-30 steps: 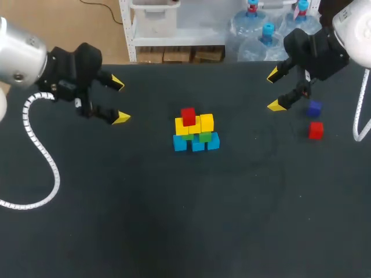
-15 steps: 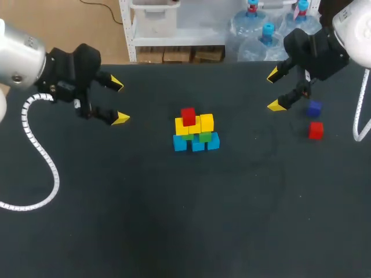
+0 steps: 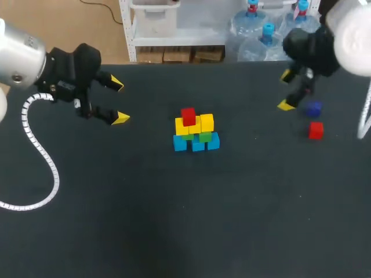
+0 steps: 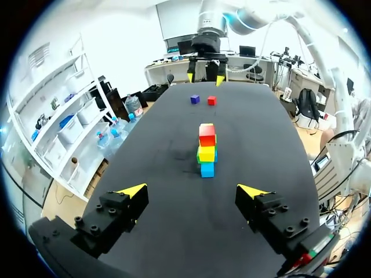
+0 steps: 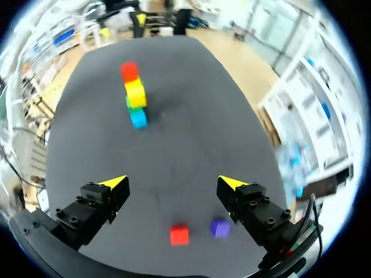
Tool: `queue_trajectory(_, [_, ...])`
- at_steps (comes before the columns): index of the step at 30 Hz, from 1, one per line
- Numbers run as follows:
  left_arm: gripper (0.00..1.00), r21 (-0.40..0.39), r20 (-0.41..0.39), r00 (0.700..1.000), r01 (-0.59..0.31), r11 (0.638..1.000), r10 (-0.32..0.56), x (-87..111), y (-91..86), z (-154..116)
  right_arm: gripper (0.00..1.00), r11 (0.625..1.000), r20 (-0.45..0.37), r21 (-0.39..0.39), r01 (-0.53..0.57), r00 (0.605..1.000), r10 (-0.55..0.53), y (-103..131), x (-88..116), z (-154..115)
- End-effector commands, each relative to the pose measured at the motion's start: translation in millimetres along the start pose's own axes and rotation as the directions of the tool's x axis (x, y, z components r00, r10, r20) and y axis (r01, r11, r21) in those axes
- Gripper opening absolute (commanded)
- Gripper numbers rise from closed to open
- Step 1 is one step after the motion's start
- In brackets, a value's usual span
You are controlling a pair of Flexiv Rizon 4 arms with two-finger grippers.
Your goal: Place the blue cubes, place green cubes on the blue cubes, place the yellow cubes on the green cubes, then place the red cubes on the yellow cubes, and place purple cube on the red cubes.
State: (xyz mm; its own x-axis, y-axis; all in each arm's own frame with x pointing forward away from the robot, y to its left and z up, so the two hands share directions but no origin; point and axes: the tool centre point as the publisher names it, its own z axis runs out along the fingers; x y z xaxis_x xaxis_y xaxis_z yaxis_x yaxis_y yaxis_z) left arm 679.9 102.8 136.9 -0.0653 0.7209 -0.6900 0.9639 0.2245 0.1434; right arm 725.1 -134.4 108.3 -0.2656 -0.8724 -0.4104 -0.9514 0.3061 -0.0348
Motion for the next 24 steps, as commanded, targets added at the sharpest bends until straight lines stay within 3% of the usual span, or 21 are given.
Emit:
queue_trajectory(1, [1.0, -0.001, 0.006, 1.0, -0.002, 1.0, 0.002, 1.5, -0.6, -0.3, 1.0, 0.986, -0.008, 0.124, -0.114, 0.993, 0.116, 21.8, 46.1, -34.0])
queue_trajectory(5, [1.0, -0.001, 0.006, 1.0, -0.002, 1.0, 0.002, 1.5, -0.6, -0.3, 1.0, 0.979, 0.005, 0.135, -0.153, 0.988, 0.154, 30.4, 77.0, -40.3])
queue_trajectory(11, [1.0, -0.001, 0.006, 1.0, -0.002, 1.0, 0.002, 1.5, -0.6, -0.3, 1.0, 0.994, 0.15, 0.081, -0.076, 0.987, 0.063, 33.2, 117.9, -35.1])
queue_trajectory(14, [1.0, -0.001, 0.006, 1.0, -0.002, 1.0, 0.002, 1.5, -0.6, -0.3, 1.0, 0.997, 0.134, 0.058, -0.054, 0.99, 0.046, 31.8, 137.6, -27.5])
queue_trajectory(19, [1.0, -0.001, 0.006, 1.0, -0.002, 1.0, 0.002, 1.5, -0.6, -0.3, 1.0, 1.0, 0.106, -0.022, -0.015, 0.994, 0.018, 30.1, 148.0, -12.0])
queue_trajectory(24, [1.0, -0.001, 0.006, 1.0, -0.002, 1.0, 0.002, 1.5, -0.6, -0.3, 1.0, 0.999, 0.094, -0.047, -0.02, 0.995, 0.025, 31.9, 152.1, -3.1])
